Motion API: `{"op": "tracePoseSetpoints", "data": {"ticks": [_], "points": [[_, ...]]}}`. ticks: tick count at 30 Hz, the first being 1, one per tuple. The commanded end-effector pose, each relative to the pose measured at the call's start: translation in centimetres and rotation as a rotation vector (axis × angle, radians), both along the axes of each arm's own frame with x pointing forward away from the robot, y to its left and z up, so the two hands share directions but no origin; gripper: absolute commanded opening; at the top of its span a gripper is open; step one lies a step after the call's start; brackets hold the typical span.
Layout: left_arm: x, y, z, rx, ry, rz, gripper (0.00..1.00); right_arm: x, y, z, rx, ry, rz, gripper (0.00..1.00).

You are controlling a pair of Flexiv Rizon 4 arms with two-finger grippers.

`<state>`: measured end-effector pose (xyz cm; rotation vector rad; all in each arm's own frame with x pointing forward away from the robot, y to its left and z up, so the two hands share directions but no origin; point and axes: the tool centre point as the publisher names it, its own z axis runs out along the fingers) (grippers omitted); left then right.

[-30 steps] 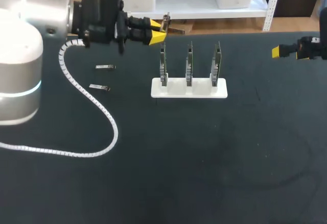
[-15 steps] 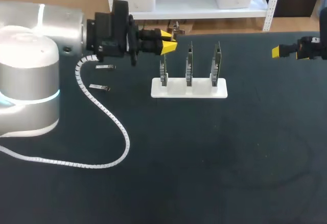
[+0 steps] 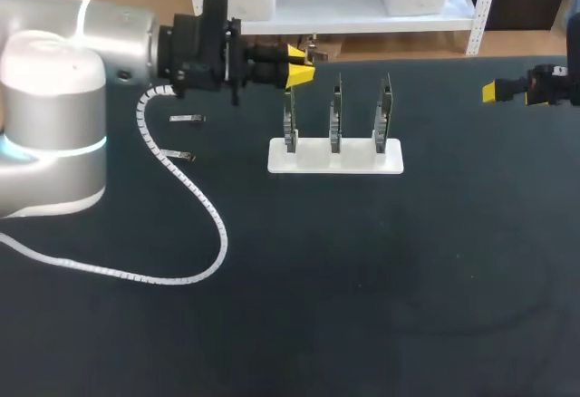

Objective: Pick up the optical module with the left hand, and insert it into the network port with the right hand.

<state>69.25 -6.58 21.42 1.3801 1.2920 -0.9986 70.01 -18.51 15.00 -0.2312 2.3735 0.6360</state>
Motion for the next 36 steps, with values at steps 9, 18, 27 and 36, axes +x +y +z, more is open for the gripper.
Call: {"op": "tracePoseSetpoints", "data": {"ticks": [9, 18, 27, 36], "points": [[0.8, 0.9, -1.1, 0.015, 0.028, 0.001, 0.00, 0.0, 0.0, 0.0, 0.000, 0.000, 0.000, 1.00], [1.2, 0.8, -2.1, -0.003, 0.033, 0.009, 0.00, 0.0, 0.0, 0.0, 0.000, 0.000, 0.000, 1.00], [2.0, 0.3, -2.4, -0.004, 0.036, 0.000, 0.00, 0.0, 0.0, 0.0, 0.000, 0.000, 0.000, 1.00], [2.5, 0.8, -2.5, 0.003, 0.039, -0.003, 0.00, 0.0, 0.0, 0.0, 0.000, 0.000, 0.000, 1.00]]}}
